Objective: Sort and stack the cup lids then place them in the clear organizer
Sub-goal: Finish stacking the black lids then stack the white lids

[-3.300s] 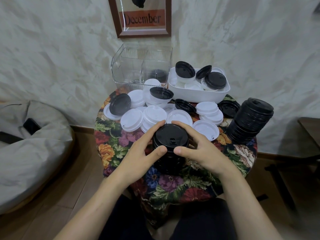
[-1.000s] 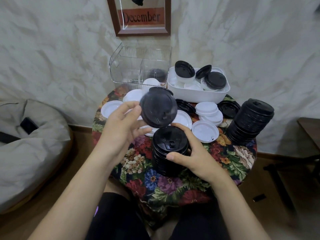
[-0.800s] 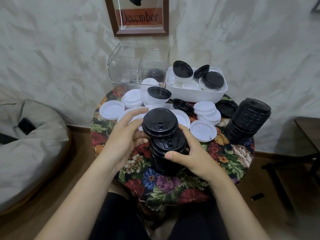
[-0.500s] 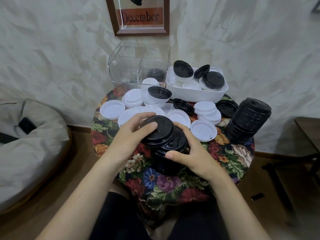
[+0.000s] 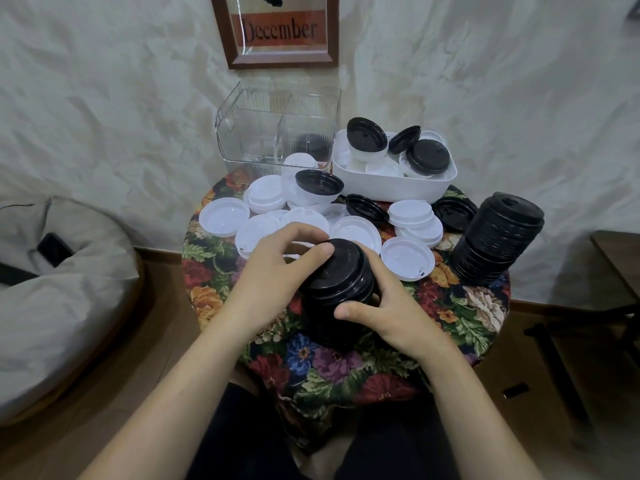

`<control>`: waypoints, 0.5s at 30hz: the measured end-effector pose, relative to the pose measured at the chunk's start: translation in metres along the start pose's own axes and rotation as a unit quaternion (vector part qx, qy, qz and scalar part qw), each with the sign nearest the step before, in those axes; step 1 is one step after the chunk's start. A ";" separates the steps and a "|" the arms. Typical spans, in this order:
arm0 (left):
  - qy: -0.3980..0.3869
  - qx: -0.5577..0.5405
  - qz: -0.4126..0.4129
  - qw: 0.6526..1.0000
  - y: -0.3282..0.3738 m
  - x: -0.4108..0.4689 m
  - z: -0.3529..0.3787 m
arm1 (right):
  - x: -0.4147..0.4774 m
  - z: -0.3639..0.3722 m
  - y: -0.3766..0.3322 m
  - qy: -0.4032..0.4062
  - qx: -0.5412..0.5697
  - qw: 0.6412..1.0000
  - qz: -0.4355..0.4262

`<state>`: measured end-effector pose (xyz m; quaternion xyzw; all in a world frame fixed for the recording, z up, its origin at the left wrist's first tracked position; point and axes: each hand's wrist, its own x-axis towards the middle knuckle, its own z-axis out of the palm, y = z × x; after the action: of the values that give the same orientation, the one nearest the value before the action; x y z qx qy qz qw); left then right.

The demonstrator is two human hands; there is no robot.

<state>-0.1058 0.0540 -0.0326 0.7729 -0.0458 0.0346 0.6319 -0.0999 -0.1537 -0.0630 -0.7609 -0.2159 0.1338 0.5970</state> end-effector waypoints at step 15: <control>-0.098 0.061 0.040 0.993 -0.005 -0.008 -0.002 | -0.002 -0.002 0.002 -0.004 0.012 1.000 0.005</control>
<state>-0.1132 0.0570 -0.0384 0.8072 -0.1360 -0.0134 0.5743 -0.1002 -0.1567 -0.0641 -0.7541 -0.2130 0.1425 0.6047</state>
